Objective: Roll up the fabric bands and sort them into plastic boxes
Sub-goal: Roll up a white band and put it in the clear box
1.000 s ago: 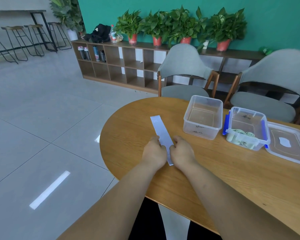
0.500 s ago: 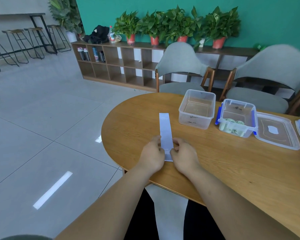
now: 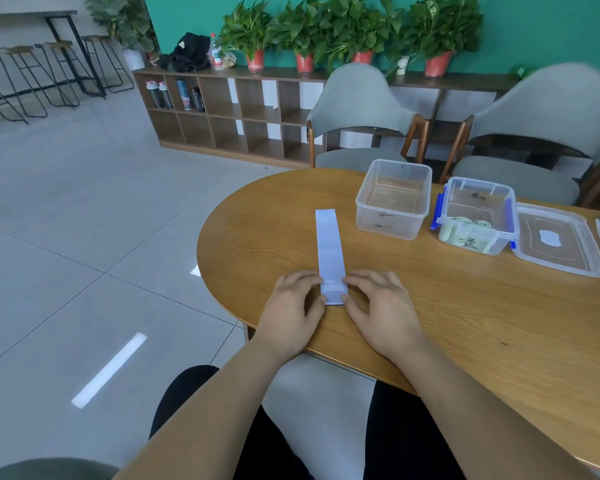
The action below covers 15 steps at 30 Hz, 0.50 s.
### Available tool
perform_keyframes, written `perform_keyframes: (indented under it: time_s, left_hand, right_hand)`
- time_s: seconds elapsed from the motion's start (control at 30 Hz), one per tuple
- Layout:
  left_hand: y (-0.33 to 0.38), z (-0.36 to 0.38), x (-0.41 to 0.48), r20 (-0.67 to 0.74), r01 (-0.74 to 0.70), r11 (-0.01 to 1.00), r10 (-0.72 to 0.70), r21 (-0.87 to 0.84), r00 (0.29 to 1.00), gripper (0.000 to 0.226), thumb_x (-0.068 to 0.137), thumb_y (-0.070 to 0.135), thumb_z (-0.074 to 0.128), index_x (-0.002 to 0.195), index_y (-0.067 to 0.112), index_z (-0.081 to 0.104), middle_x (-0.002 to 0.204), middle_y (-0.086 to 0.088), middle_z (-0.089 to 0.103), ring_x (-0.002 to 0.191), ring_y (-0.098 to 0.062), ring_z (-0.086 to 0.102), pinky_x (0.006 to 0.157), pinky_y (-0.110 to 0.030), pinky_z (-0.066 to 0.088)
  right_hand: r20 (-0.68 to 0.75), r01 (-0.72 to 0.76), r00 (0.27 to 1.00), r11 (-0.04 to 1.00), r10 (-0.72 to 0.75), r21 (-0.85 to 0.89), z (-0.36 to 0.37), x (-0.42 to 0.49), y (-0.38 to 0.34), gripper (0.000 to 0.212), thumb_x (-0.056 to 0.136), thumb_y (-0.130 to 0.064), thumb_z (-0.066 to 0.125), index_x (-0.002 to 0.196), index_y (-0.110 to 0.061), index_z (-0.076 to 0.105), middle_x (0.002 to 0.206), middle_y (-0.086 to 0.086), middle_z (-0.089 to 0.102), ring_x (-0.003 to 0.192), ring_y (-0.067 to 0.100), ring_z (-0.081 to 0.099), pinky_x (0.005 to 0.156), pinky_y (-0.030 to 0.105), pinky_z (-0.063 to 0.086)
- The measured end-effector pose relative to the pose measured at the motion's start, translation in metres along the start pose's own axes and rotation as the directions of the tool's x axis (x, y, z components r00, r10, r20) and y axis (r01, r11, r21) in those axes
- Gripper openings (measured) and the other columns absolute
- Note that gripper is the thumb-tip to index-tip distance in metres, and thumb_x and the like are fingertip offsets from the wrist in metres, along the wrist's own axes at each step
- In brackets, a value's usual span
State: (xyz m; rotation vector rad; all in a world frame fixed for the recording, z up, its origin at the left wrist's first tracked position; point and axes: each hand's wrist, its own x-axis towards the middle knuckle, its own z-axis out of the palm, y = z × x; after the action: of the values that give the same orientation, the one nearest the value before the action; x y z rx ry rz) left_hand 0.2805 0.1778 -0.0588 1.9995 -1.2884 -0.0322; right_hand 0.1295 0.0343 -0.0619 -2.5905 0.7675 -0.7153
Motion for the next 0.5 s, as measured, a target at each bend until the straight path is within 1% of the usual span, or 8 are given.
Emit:
perform_keyframes:
  time_s: [0.1,0.17,0.23,0.3,0.4,0.5]
  left_hand:
    - [-0.0023,0.0063,-0.0025,-0.031,-0.048,0.998,0.049,0.032,0.998,0.027,0.097,0.028,0.067,0.123,0.021,0.074,0.13,0.012,0.066,0.126,-0.01,0.049,0.106,-0.029,0.046]
    - [-0.0024,0.0073,-0.0033,-0.049,-0.049,0.998,0.05,0.029,0.998,0.027,0.096,0.028,0.067,0.122,0.022,0.074,0.128,0.014,0.066,0.125,-0.01,0.05,0.105,-0.027,0.047]
    - [-0.0033,0.0067,-0.0042,-0.057,-0.057,0.998,0.058,0.018,0.997,0.029,0.094,0.029,0.069,0.122,0.023,0.073,0.127,0.015,0.064,0.124,-0.009,0.05,0.103,-0.024,0.046]
    - [-0.0039,0.0064,-0.0049,-0.054,-0.074,0.997,0.074,0.005,0.996,0.028,0.09,0.027,0.073,0.117,0.022,0.074,0.122,0.016,0.066,0.121,-0.01,0.052,0.101,-0.024,0.047]
    - [-0.0045,0.0057,-0.006,-0.062,-0.082,0.996,0.081,-0.016,0.995,0.022,0.087,0.025,0.077,0.11,0.023,0.076,0.116,0.017,0.068,0.118,-0.008,0.055,0.099,-0.025,0.048]
    - [-0.0037,0.0051,-0.0066,-0.093,-0.089,0.995,0.084,-0.049,0.992,0.019,0.088,0.025,0.078,0.107,0.022,0.077,0.112,0.016,0.071,0.114,-0.008,0.059,0.097,-0.027,0.05]
  right_hand:
    - [0.018,0.044,0.999,0.997,-0.043,-0.063,0.0025,-0.002,-0.0006,0.032,0.095,-0.051,0.063,0.121,-0.036,0.074,0.131,-0.023,0.063,0.125,0.013,0.049,0.097,0.04,0.044]
    - [0.012,0.065,0.998,0.994,-0.064,-0.087,0.0033,-0.0026,-0.0012,0.031,0.093,-0.051,0.065,0.118,-0.036,0.075,0.13,-0.021,0.064,0.124,0.014,0.05,0.095,0.04,0.044]
    - [0.006,0.072,0.997,0.995,-0.071,-0.073,0.0028,-0.0031,-0.0016,0.031,0.089,-0.049,0.069,0.116,-0.035,0.075,0.128,-0.021,0.063,0.123,0.014,0.05,0.094,0.04,0.045]
    - [0.003,0.085,0.996,0.995,-0.085,-0.049,0.0024,-0.0041,-0.0015,0.027,0.087,-0.045,0.073,0.112,-0.035,0.076,0.124,-0.021,0.064,0.122,0.014,0.05,0.094,0.039,0.046]
    - [-0.034,0.111,0.993,0.993,-0.112,-0.032,0.0022,-0.0051,-0.0012,0.013,0.09,-0.037,0.075,0.102,-0.033,0.078,0.114,-0.021,0.068,0.115,0.013,0.054,0.092,0.041,0.049]
    - [-0.059,0.132,0.989,0.991,-0.133,-0.011,0.0003,-0.0048,-0.0028,0.01,0.094,-0.034,0.073,0.101,-0.031,0.078,0.106,-0.021,0.069,0.108,0.012,0.056,0.09,0.042,0.051]
